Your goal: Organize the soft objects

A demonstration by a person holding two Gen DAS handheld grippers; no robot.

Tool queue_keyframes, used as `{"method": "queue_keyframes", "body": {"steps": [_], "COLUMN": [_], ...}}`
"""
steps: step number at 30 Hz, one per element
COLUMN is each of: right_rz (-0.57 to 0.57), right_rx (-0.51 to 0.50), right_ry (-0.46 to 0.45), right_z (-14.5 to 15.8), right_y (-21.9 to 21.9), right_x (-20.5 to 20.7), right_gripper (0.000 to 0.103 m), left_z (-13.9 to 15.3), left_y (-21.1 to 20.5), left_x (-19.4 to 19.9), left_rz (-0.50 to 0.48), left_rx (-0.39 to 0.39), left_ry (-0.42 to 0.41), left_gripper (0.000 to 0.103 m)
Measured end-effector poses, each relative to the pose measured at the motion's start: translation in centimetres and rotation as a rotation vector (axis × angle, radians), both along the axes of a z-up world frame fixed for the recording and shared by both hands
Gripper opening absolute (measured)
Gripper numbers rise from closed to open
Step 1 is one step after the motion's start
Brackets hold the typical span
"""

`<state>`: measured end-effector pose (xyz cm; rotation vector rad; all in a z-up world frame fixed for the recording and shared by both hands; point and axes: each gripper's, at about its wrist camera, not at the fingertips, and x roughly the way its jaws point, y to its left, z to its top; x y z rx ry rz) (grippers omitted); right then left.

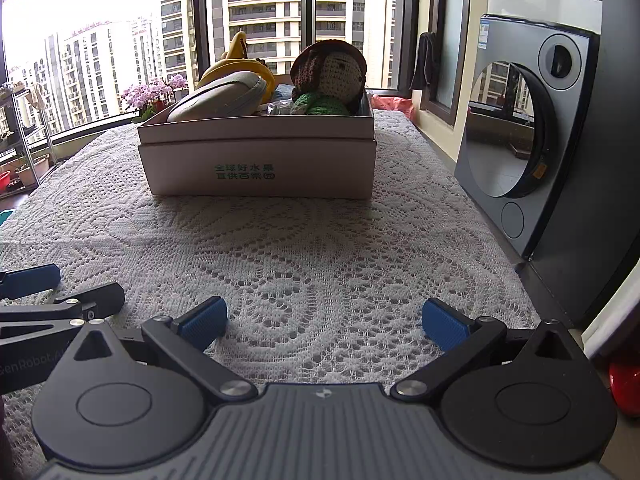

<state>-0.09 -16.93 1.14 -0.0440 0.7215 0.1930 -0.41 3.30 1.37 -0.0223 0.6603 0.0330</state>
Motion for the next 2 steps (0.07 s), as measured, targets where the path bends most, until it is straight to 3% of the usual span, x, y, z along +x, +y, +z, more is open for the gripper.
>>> {"method": "queue_keyframes", "body": {"steps": [2], "right_rz": [0.0], "right_rx": [0.0], "right_ry": [0.0], "right_z": [0.01], "right_y": [0.0], "right_x": [0.01], "right_gripper": [0.103], "left_z": [-0.03], "left_y": [0.04], "left_x": [0.01], "left_rz": [0.0], "left_rx": [0.0], "left_ry": [0.0], "left_gripper": [0.077]}}
